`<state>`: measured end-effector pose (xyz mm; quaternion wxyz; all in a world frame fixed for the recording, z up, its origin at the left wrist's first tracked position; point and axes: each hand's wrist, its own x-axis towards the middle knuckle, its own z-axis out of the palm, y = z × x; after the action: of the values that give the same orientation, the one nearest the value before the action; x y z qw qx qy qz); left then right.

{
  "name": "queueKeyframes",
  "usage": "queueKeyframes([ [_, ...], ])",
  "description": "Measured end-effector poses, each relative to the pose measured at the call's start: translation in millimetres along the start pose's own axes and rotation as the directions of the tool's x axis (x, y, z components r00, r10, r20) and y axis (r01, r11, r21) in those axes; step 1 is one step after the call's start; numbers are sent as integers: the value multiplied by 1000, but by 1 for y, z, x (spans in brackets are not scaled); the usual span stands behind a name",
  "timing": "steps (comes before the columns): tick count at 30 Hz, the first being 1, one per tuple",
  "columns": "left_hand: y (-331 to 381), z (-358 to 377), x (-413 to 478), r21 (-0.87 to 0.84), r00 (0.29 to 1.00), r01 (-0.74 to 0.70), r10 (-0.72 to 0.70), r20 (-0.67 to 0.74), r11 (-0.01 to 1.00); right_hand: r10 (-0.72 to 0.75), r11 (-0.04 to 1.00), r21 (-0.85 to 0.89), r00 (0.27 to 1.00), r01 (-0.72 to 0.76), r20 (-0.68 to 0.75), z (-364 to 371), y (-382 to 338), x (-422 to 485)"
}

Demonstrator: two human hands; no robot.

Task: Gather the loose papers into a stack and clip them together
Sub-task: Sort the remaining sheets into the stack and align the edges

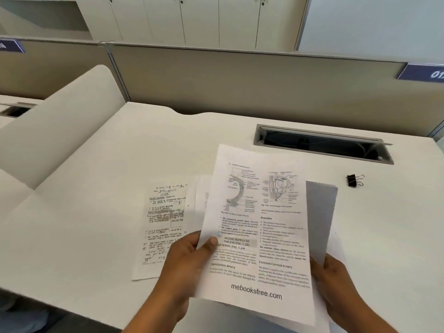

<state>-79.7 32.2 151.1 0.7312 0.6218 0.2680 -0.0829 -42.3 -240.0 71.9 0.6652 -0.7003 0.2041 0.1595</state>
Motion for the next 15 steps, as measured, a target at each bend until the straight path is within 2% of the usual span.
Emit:
queueKeyframes([
  [5, -10, 17, 1, 116, 1000, -1, -1, 16, 993, -44, 998, 51, 999, 44, 10, 2, -22, -14],
  [12, -4, 21, 8, 416, 988, -128, 153, -26, 900, -43, 975, 218, 999, 39, 16, -1, -31, -24],
  [14, -1, 19, 13, 374, 990, -127, 141, -10, 919, -50, 969, 243, 997, 37, 50, -3, -33, -26],
  [15, 1, 19, 15, 323, 993, -119, 110, 46, 939, -56, 966, 254, 996, 37, 66, -5, -34, -26],
])
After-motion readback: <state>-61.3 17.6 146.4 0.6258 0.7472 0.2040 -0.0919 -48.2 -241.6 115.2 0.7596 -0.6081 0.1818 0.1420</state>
